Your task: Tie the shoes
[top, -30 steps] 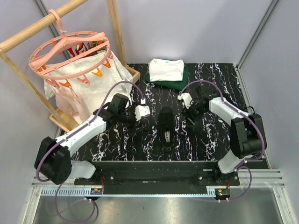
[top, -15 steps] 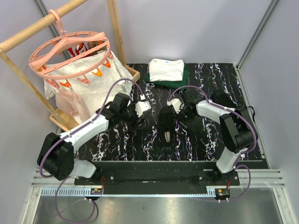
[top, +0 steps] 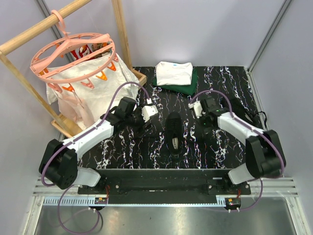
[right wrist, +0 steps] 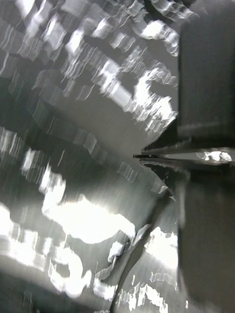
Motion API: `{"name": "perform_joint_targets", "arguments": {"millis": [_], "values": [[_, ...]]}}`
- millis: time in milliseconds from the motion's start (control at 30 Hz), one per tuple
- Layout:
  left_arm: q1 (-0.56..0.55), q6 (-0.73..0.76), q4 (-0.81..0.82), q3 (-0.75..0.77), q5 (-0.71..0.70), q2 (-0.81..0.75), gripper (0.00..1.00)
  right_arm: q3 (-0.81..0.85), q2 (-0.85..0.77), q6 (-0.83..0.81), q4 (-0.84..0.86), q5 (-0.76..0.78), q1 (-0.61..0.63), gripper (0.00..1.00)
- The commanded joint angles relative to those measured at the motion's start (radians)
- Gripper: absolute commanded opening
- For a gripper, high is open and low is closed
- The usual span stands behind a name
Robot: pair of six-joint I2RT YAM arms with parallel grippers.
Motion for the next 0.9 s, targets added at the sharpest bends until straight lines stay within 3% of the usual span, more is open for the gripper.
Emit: {"name": "perform_joint_targets", "arguments": {"millis": [0,67,133,233,333,367,467,700,867], "values": [[0.001,0.04,0.054,0.016,0.032,0.006,0.84,-0.031,-0.111,0.059,-0.047,0.122,-0.068,0.31],[0.001,0.082,0.041,0.024,0.07,0.015,0.85,-0.043,-0.132,0.062,-0.074,0.096,-0.081,0.84],[-0.002,0.125,0.006,0.04,0.108,0.035,0.84,-0.048,-0.15,0.05,-0.095,0.063,-0.094,0.91],[-0.005,0.168,-0.005,0.06,0.138,0.071,0.8,-0.031,-0.17,0.036,-0.118,-0.003,-0.132,0.94],[-0.011,0.185,-0.005,0.093,0.185,0.123,0.69,-0.007,-0.195,0.009,-0.135,-0.121,-0.153,0.93],[-0.012,0.188,-0.008,0.102,0.203,0.136,0.6,0.004,-0.203,0.007,-0.135,-0.143,-0.155,0.93],[-0.019,0.188,0.011,0.126,0.274,0.202,0.52,0.03,-0.221,-0.005,-0.158,-0.256,-0.163,0.92],[-0.061,0.178,0.107,0.151,0.349,0.278,0.49,0.023,-0.247,-0.091,-0.186,-0.46,-0.169,0.87],[-0.079,0.176,0.126,0.175,0.352,0.328,0.49,0.006,-0.198,-0.163,-0.178,-0.487,-0.169,0.84]]}}
